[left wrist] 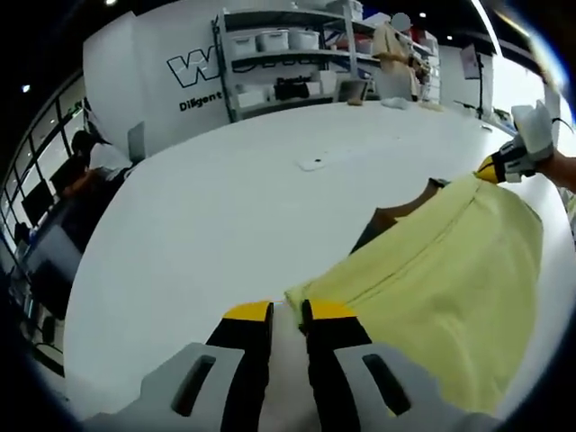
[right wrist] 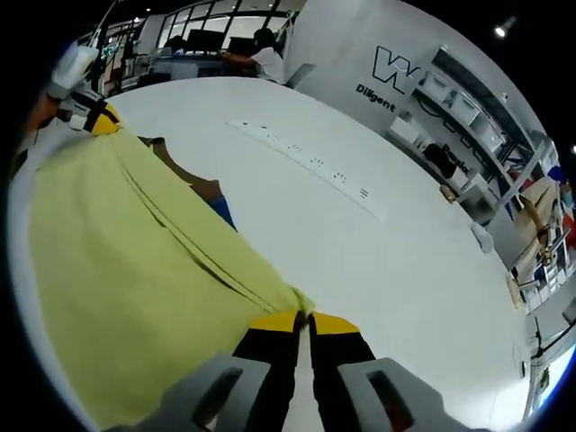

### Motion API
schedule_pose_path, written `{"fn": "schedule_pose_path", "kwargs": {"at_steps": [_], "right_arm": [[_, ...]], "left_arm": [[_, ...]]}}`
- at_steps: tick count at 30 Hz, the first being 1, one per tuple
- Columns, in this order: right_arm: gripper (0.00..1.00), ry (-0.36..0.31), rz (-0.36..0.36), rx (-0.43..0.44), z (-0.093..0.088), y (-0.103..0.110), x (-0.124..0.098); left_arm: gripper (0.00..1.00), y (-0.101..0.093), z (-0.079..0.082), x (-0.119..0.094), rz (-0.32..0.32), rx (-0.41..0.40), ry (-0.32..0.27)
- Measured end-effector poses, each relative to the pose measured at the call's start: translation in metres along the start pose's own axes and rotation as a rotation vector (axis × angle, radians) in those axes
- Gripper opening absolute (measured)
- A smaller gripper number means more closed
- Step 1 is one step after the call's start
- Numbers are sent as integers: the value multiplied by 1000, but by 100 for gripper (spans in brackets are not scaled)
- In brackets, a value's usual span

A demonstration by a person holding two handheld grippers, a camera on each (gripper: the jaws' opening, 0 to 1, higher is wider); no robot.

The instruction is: Fold the garment on the visible template until the final outline fits inside the template.

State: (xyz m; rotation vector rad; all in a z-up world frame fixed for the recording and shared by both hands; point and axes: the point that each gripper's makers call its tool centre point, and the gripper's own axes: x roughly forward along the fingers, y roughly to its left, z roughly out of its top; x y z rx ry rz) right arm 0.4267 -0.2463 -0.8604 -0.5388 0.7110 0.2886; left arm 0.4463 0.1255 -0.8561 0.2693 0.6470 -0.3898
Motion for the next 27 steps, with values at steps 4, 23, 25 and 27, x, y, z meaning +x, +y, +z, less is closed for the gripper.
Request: {"fn": "schedule_pose_path", "kwargs": {"at_steps": [4, 23, 25, 27], "right_arm": [[6, -20, -27, 13, 5, -8, -4], [0, -219, -49, 50, 35, 2, -48], [0, -218, -27, 53, 36, 12, -48], [0, -215, -8, 40, 36, 23, -46]], "left_arm": [[16, 0, 1, -2, 4, -1, -2], [0, -23, 35, -49, -13, -65, -181], [0, -28, 32, -49, -28, -78, -174], [0, -34, 25, -48, -40, -79, -154]]}}
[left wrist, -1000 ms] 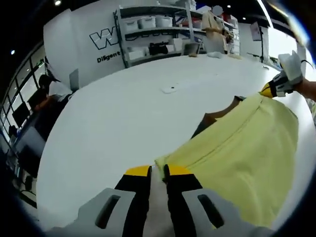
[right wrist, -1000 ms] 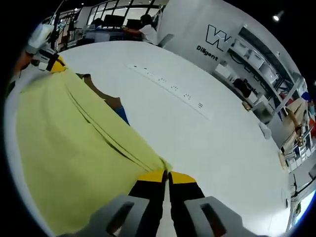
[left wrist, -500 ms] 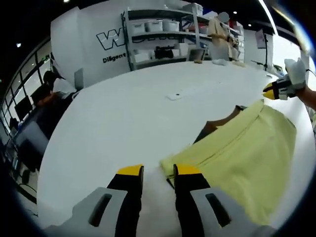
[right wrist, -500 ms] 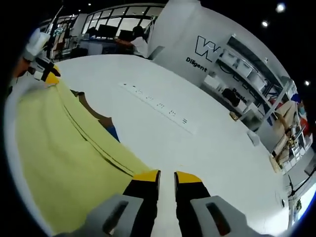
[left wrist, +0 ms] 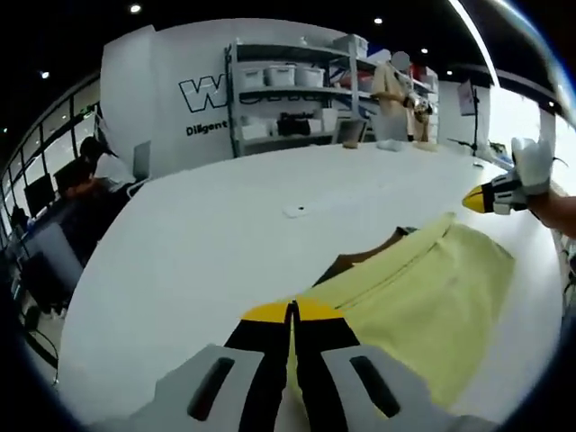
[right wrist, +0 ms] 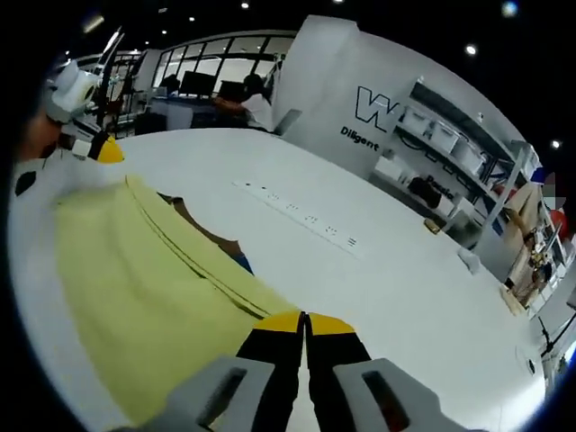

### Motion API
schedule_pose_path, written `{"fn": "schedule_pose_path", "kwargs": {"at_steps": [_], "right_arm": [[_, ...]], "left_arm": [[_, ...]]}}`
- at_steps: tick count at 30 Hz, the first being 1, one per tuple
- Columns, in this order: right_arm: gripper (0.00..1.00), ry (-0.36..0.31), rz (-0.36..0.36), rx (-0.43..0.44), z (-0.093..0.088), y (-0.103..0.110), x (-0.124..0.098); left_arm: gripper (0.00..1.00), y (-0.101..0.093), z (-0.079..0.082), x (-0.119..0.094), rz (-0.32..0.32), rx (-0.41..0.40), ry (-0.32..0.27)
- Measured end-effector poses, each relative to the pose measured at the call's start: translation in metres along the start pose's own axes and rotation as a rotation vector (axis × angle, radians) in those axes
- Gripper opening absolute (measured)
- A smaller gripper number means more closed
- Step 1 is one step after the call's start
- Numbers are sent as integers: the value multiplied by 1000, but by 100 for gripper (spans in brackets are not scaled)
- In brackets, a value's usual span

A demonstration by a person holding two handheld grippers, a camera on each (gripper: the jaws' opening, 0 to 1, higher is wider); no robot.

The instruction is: Fold the garment on the visible template until the final outline fits inside the template.

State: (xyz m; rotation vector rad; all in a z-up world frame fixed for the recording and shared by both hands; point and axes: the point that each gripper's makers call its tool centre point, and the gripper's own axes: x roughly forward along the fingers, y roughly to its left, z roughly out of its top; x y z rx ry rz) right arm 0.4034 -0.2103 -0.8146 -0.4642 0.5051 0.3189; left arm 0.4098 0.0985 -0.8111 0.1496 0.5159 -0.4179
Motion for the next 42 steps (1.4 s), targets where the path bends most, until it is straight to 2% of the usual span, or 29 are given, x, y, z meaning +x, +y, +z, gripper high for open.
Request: {"fn": "schedule_pose_path", "kwargs": {"at_steps": [5, 6, 14, 18, 19, 21, 34, 42], "right_arm": [[0, 12, 33, -8, -2, 14, 7], [0, 19, 39, -3, -4, 16, 8], [0, 57, 54, 14, -24, 22, 17], [0, 83, 69, 24, -41, 28, 22], [0, 37, 59, 17, -34, 26, 22], [0, 61, 63, 34, -36, 26, 22], [0, 13, 64, 8, -6, 13, 46], [0, 20, 43, 15, -4, -2, 55]], "left_arm": [[0, -6, -21, 6, -26, -3, 65], [0, -5, -29, 8, -25, -6, 97], [0, 3, -42, 26, -9, 6, 123], [0, 2, -38, 29, -7, 26, 107], [0, 2, -37, 30, -6, 33, 105], [0, 3, -36, 30, -8, 34, 103], [0, 14, -20, 50, -9, 21, 74], [0, 25, -8, 62, 10, 11, 50]]}}
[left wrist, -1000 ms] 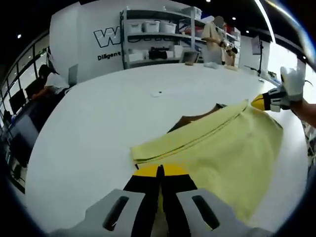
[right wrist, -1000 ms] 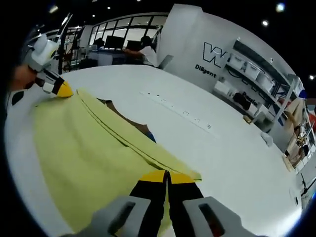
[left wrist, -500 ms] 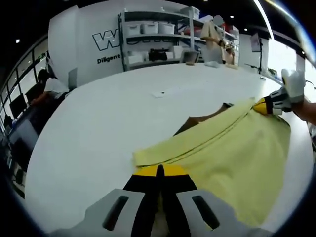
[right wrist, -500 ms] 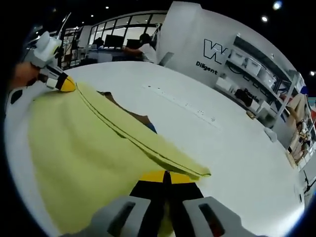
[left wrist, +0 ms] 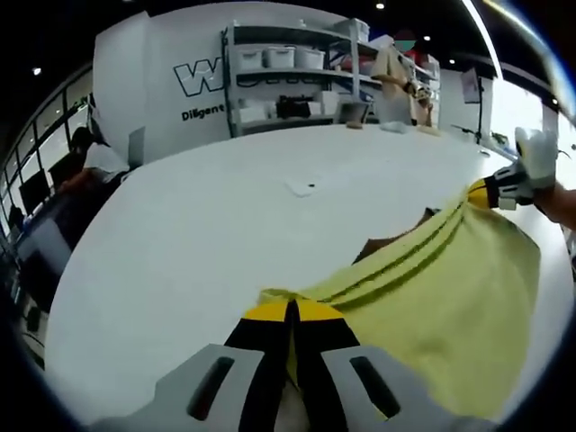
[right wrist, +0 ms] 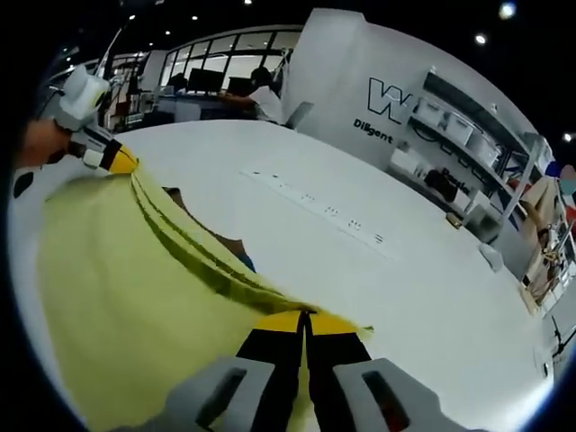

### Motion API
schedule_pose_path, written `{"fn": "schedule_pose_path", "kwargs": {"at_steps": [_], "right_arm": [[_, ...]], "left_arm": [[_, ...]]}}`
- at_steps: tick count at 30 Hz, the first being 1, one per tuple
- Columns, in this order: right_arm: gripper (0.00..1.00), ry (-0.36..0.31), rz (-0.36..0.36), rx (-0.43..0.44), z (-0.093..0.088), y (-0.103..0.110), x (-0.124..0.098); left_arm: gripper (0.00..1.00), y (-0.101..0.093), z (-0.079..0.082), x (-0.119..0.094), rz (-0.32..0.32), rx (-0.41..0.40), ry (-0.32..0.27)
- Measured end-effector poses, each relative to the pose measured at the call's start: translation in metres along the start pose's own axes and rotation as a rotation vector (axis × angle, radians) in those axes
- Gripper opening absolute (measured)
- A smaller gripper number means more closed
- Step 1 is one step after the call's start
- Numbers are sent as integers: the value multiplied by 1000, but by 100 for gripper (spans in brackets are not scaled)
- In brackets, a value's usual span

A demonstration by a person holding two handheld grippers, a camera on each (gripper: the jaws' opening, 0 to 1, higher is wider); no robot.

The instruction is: Fold the garment on the visible template until the final outline fits inside the template.

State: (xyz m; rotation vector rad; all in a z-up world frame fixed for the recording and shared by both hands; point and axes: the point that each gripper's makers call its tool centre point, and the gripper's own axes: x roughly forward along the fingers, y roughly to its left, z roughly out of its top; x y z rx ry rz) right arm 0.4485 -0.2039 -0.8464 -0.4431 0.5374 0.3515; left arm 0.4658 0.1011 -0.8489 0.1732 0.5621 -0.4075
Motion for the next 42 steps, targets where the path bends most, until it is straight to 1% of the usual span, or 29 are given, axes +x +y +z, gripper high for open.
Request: {"fn": "schedule_pose_path", "kwargs": {"at_steps": [2, 8, 13, 15, 17, 22, 25, 27, 30, 34, 35, 36, 38, 42], "right_arm": [[0, 0, -3, -11, 2, -2, 2], [0, 14, 2, -27, -1, -3, 7], [0, 42, 15, -23, -12, 2, 9], [0, 54, 20, -18, -18, 5, 10], [0, 36, 16, -6, -16, 3, 8], [0, 31, 13, 7, -15, 4, 8], [0, 42, 11, 4, -16, 3, 8], [0, 32, 7, 2, -12, 4, 6], [0, 24, 6, 2, -9, 3, 6], [0, 15, -1, 2, -6, 1, 4], [2, 11, -4, 6, -5, 0, 4], [4, 6, -6, 10, -4, 0, 3], [9, 0, -10, 11, -3, 0, 1], [22, -6, -8, 23, -1, 1, 0]], "left_arm": [[0, 2, 3, 3, 6, 4, -6], [0, 4, 1, 5, 14, 11, 1], [0, 2, -8, 8, 10, 31, 29], [0, 2, -8, 7, 11, 35, 23], [0, 2, -8, 6, 12, 38, 20], [0, 2, -7, 5, 16, 35, 12], [0, 2, -7, 6, 15, 27, 16], [0, 3, -6, 6, 14, 27, 17], [0, 2, -2, 4, 14, 43, 2], [0, 1, 0, 3, 10, 36, -3], [3, 1, -1, 3, 8, 33, -1], [8, 0, -1, 3, 5, 28, 1], [15, -2, -2, 4, -2, 25, 2], [35, -7, 1, 4, -9, 5, -16]]}}
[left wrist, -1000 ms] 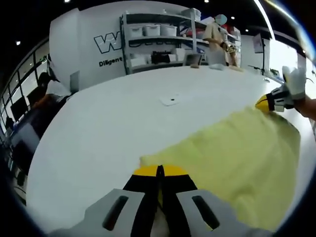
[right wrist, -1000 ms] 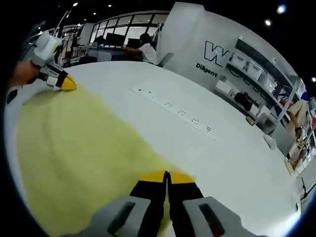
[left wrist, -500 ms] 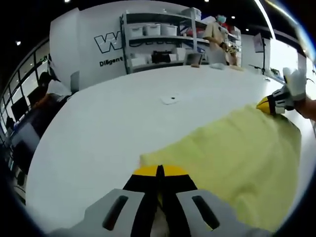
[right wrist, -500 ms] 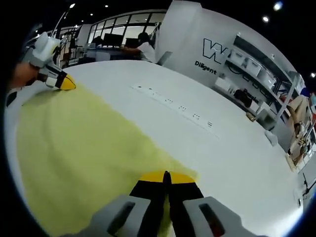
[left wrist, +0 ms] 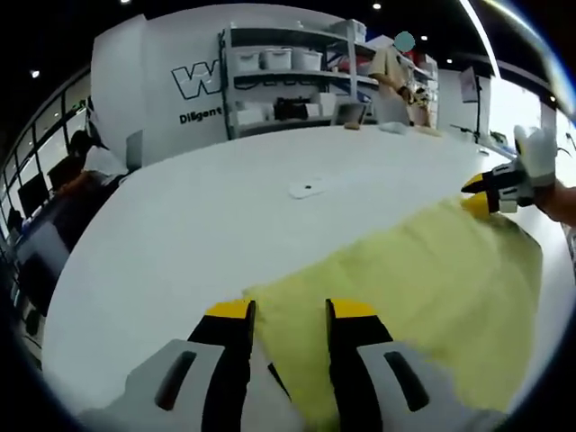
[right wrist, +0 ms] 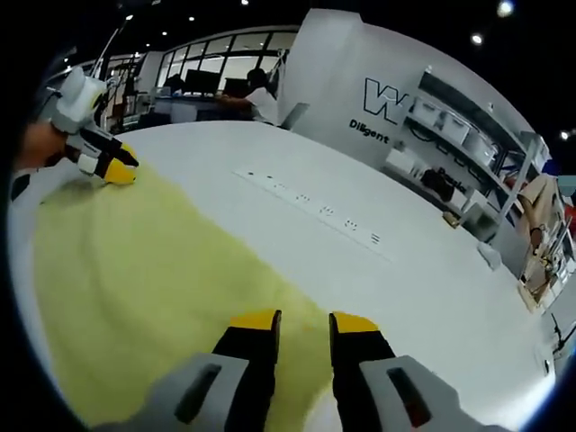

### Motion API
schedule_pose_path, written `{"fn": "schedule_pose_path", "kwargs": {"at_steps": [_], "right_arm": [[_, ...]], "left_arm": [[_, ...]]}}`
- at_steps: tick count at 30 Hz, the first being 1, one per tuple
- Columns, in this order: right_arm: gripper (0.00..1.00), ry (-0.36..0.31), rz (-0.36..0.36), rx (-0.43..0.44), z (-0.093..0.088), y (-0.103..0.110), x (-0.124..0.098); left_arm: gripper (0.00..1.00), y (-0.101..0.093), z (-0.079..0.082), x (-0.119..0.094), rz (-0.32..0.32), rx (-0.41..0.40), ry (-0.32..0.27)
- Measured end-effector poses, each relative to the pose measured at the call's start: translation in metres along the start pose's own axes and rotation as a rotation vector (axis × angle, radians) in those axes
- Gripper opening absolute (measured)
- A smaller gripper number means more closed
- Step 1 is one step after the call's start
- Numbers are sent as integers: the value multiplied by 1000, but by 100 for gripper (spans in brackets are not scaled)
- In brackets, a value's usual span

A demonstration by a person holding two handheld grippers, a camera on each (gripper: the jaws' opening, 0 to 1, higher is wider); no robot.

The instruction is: Fold the garment on the visible template until the final outline fits inside the template.

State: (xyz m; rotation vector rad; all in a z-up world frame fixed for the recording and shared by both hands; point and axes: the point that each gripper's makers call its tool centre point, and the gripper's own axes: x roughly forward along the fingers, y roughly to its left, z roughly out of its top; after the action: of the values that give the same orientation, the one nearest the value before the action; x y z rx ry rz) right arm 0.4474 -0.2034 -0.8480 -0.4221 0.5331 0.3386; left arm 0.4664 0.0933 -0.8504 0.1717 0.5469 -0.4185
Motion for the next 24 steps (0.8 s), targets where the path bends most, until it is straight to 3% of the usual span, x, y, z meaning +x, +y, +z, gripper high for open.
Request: {"fn": "schedule_pose_path", "kwargs": {"at_steps": [4, 7, 9, 15, 21, 24], "right_arm": [[24, -12, 7, 18, 1, 3, -2], [37, -22, 22, 43, 3, 7, -2], [35, -12, 20, 40, 1, 8, -3], [48, -19, 18, 83, 6, 9, -4], [53, -12, 21, 131, 7, 12, -8], [56, -19, 31, 191, 8, 13, -11]], "left_arm": [[37, -6, 3, -1, -17, -7, -16], [41, -8, 5, -2, -22, -6, -25], [41, -9, 6, -3, -26, -12, -26], [49, -11, 10, -6, -27, -16, -36], [58, -16, 12, -10, -36, -26, -41], [60, -18, 12, -12, -37, -28, -40]]}}
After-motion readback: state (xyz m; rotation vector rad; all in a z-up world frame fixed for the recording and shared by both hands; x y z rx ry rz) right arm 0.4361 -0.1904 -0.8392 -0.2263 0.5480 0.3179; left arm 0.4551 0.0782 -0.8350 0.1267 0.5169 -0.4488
